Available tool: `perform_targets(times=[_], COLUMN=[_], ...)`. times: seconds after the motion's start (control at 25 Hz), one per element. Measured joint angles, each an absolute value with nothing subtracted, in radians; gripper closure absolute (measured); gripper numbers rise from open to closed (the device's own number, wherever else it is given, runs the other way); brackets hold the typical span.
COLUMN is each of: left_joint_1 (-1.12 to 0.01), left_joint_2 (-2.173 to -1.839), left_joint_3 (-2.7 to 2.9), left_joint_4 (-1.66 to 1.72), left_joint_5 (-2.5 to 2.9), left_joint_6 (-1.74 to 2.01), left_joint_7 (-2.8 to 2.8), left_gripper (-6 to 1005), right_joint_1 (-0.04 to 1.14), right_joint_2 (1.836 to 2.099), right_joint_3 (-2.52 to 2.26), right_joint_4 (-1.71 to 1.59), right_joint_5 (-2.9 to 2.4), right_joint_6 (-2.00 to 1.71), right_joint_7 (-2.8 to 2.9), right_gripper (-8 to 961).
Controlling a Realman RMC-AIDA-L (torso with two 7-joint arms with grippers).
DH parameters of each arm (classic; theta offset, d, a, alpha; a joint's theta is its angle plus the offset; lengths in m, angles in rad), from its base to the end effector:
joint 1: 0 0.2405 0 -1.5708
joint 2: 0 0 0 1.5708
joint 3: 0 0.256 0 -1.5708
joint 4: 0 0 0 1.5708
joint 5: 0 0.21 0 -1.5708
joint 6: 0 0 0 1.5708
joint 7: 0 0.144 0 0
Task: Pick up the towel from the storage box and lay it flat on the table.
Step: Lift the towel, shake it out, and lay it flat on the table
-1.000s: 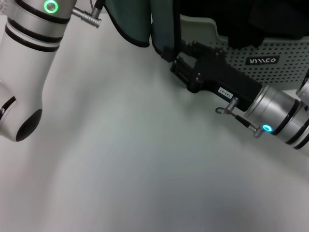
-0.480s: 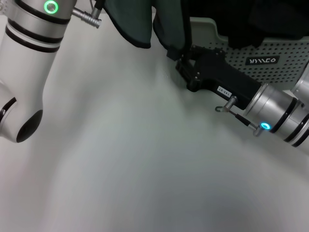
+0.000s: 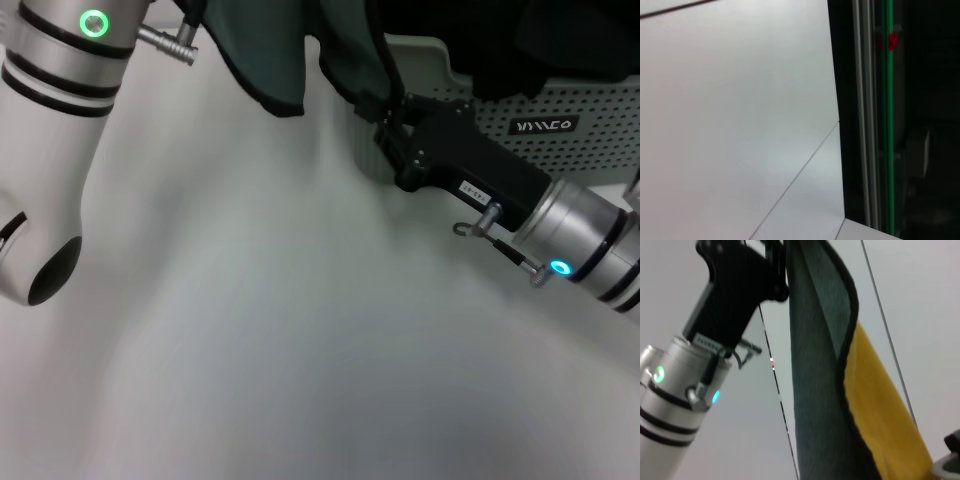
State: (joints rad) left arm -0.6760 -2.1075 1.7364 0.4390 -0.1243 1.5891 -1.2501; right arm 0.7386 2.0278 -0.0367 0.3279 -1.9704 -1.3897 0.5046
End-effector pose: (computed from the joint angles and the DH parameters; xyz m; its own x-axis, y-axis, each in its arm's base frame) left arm -0.1134 0.3697 0.0290 -0.2848 0.1167 0.9515 0.4115 -0.8816 0.2313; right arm 0.1783 0.3324 -0.0824 0.4940 -0.0325 -0.8689 -0.4936 -0.8332 -0.2494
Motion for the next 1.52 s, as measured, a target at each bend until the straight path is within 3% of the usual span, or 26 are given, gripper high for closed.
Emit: perform_targets(times=[0.96,1.2,1.4,1.52], left_joint_1=[-0.658,-0.658,-0.657,-0.656], left_joint_2=[-2.108,-2.108,-2.108,-2.108], left_joint_3=[1.747,1.747,1.747,1.745], left_joint_4=[0.446,0.446,0.446,0.444], left_joint_5=[-0.127,-0.127,-0.127,-0.127], left_joint_6=[1.592,1.592,1.592,1.590], left_joint_7=[-1.252,-1.250,-1.250,-1.250], left_gripper=[990,990,990,990], right_joint_1=[0.714,0.699,0.696,0.696], right_joint_2=[2.028,2.028,2.028,2.028], right_joint_3=[-0.038,-0.037,-0.038,-0.040], right_joint_4=[0.324,0.325,0.328,0.326], right_joint_5=[-1.973,-1.970,-1.970,-1.970], right_joint_6=[-1.394,-1.405,-1.415,-1.424], right_joint_7=[0.517,0.517,0.516,0.512], right_gripper=[789,674,687,753])
